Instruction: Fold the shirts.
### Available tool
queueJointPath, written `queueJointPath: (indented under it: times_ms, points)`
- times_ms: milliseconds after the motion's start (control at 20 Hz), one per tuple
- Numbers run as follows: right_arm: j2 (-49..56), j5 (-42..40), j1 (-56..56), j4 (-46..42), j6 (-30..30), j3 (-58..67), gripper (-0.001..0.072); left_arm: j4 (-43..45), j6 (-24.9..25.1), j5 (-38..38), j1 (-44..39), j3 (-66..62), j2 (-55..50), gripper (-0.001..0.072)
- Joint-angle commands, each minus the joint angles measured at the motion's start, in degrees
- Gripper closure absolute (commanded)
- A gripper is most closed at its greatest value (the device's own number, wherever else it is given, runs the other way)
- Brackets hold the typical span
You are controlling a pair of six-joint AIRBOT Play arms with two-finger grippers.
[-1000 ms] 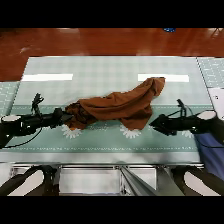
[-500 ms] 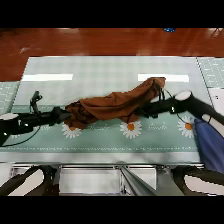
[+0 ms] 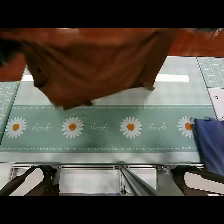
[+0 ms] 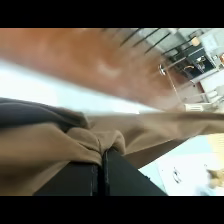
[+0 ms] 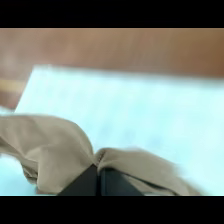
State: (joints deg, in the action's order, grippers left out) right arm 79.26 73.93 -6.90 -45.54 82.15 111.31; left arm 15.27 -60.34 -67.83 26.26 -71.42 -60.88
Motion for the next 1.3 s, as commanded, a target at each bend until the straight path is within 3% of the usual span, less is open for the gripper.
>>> queueJointPath:
  times_ms: [0, 50, 100, 200, 500, 650, 850, 1100, 1250]
  points:
    - [-4.7, 2.9, -6.9, -4.0, 2.9, 12.3, 0.0691, 14.0, -13.8, -1.4, 0.6, -20.8, 0.2, 0.069]
    - [-7.7, 2.8, -8.8, -4.6, 2.8, 11.2, 0.0691, 23.1, -19.1, -2.6, 0.6, -25.9, 0.3, 0.069]
    - [-10.5, 2.9, -10.4, -4.6, 1.7, 9.6, 0.0691, 29.4, -21.3, -4.7, 0.6, -30.3, 0.6, 0.069]
    - [-16.9, 3.0, -13.4, -4.8, -0.3, 6.3, 0.0691, 35.6, -21.3, -7.4, 0.6, -36.4, 2.6, 0.0689]
    - [-30.4, 7.1, -15.0, -12.4, -0.3, 5.3, 0.0691, 41.6, -19.9, -7.3, -0.4, -40.2, 16.0, 0.0689]
    - [-34.5, 9.7, -13.8, -16.2, 0.9, 5.2, 0.0691, 51.9, -20.5, -7.3, -8.8, -40.2, 22.3, 0.0689]
    - [-37.8, 13.6, -8.2, -24.8, 3.1, 0.3, 0.0691, 68.8, -25.4, -10.3, -22.0, -40.1, 25.0, 0.069]
    - [-38.4, 15.5, -6.0, -22.3, 3.6, -15.9, 0.0691, 75.0, -27.0, -12.3, -25.2, -29.5, 21.2, 0.069]
    - [-37.7, 8.4, -6.0, -18.3, 1.9, -30.7, 0.0691, 75.0, -29.2, -11.4, -25.2, -18.0, 15.3, 0.0689]
